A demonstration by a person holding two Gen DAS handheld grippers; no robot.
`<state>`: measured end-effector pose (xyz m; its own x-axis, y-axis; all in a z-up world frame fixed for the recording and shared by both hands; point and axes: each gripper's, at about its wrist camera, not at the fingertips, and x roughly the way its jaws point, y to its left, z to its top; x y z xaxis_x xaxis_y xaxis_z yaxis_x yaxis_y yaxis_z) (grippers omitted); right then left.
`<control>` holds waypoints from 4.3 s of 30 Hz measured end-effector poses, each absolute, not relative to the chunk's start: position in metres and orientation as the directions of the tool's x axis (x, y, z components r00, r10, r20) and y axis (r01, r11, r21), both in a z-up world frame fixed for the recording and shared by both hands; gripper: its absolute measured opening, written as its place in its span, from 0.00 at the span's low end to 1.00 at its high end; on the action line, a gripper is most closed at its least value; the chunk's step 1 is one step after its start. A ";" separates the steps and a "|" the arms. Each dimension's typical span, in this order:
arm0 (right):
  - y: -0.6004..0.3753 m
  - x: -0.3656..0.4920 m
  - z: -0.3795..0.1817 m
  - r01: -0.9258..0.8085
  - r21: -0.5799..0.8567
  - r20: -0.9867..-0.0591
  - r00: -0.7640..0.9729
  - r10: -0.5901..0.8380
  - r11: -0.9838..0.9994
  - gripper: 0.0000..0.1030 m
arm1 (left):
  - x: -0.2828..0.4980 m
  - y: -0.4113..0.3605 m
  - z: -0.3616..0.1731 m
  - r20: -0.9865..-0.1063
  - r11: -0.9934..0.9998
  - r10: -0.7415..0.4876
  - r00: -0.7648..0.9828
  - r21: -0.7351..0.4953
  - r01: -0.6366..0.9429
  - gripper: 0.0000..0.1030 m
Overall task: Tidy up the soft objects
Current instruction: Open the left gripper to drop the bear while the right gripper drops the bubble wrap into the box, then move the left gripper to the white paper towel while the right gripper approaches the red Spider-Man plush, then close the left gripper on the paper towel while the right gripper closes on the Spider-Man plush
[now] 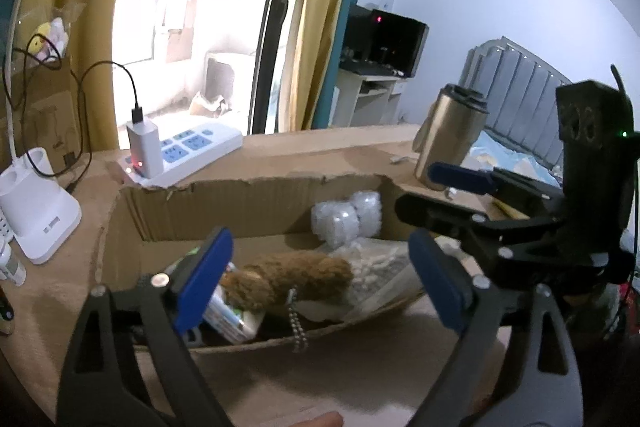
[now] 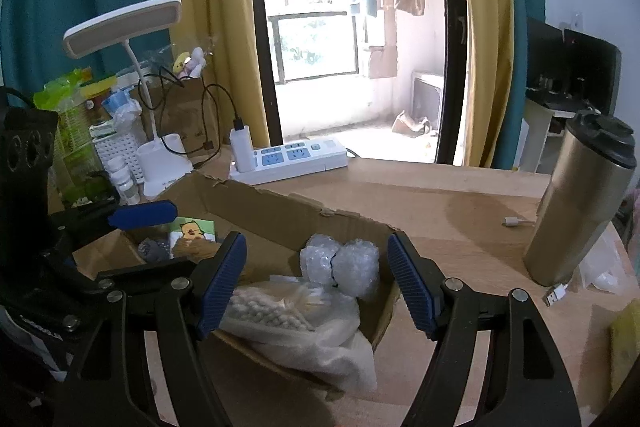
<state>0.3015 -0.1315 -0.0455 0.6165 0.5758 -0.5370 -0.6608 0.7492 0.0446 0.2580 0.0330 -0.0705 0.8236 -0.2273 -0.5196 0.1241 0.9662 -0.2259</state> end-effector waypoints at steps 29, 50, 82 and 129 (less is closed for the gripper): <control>-0.160 0.223 -0.016 -0.656 0.003 -0.494 0.655 0.572 0.755 0.74 | 0.172 0.028 -0.037 -0.463 0.968 -0.219 0.859 -0.211 0.133 0.89; -0.182 0.183 -0.041 -0.666 0.038 -0.554 0.607 0.571 0.745 0.74 | 0.141 0.043 -0.074 -0.564 0.975 -0.148 0.813 -0.221 0.025 0.89; -0.201 0.147 -0.113 -0.689 0.058 -0.676 0.506 0.536 0.723 0.73 | 0.125 0.061 -0.147 -0.766 0.992 0.006 0.643 -0.077 -0.101 0.89; -0.190 0.144 -0.118 -0.706 0.049 -0.673 0.500 0.545 0.707 0.52 | 0.127 0.045 -0.124 -0.722 0.998 -0.008 0.692 -0.044 -0.035 0.32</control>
